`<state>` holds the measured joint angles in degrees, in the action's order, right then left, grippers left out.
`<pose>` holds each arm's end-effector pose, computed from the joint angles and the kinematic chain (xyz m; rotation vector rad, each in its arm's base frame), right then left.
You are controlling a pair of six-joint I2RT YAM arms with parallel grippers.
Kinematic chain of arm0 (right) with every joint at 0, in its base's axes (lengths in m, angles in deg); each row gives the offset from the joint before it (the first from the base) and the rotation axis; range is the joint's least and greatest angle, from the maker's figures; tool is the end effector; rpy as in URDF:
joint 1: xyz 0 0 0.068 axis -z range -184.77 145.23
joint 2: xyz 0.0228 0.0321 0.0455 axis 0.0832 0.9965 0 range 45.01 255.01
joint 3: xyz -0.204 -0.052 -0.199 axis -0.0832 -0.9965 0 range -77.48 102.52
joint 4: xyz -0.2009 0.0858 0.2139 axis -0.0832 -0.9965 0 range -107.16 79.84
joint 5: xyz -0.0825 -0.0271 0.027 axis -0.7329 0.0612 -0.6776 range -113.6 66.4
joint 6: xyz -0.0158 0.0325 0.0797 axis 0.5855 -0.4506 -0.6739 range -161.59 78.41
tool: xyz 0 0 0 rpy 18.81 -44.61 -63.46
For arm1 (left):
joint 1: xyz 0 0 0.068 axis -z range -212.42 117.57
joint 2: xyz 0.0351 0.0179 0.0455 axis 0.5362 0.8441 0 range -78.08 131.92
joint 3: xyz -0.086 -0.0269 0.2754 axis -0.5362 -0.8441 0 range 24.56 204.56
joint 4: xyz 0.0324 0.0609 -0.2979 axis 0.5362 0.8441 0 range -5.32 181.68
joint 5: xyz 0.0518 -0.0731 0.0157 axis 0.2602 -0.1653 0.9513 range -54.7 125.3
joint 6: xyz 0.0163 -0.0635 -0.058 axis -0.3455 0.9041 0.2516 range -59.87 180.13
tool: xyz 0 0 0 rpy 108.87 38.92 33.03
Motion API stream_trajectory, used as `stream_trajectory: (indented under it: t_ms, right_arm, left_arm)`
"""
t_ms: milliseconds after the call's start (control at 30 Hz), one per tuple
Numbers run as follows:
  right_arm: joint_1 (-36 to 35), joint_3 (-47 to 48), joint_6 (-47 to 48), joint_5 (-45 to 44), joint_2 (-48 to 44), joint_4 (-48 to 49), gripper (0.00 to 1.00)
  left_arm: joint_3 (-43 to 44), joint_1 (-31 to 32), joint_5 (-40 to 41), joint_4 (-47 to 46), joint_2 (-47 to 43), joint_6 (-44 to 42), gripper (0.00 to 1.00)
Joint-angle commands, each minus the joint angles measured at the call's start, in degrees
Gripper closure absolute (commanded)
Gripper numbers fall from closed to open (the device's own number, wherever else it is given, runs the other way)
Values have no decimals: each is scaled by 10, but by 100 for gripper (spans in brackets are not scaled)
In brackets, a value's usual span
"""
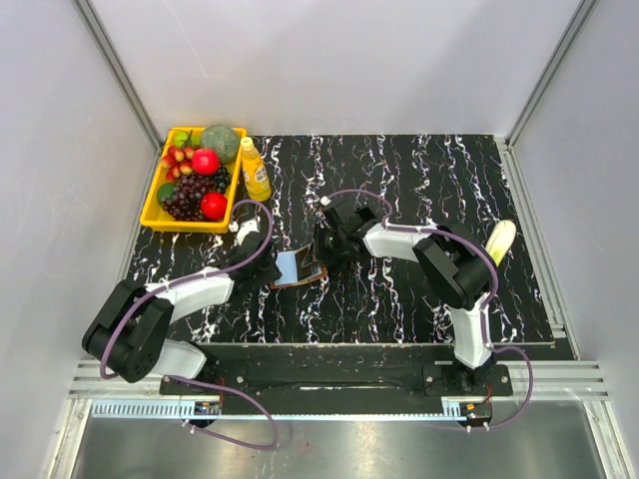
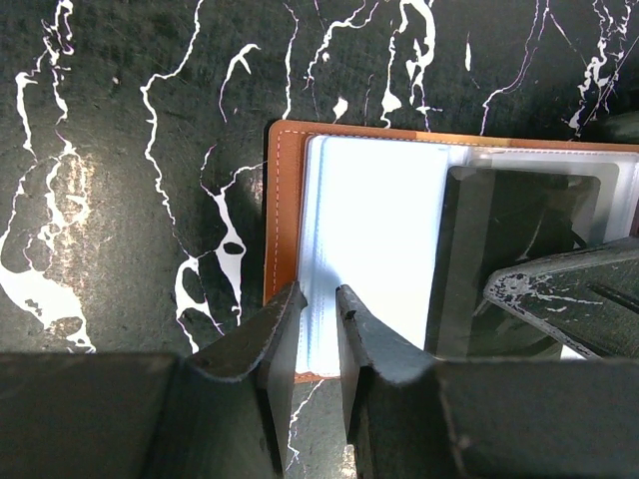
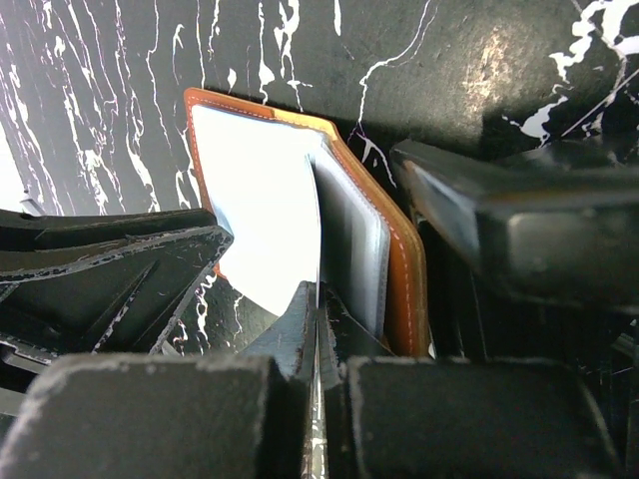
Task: Put the credit cards into the card holder
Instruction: Insert the credit card into the card holder.
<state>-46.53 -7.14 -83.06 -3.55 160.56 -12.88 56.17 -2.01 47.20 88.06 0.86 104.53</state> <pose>0.3464 0.3449 0.0935 -0.1854 2.6306 1.0199 0.2694 -0.1396 0.0998 -0.3896 2.4266 -0.3294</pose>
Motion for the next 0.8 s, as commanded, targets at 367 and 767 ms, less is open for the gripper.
stream_trajectory:
  t_ms: [367,767]
  right_arm:
    - [8,-56,-34,-15,-13,22,100]
    - [4,7,-33,50,45,69,97]
  left_arm:
    - [-16,-2,0,37,5,-4,75]
    - [-19,-2,1,37,3,-5,75]
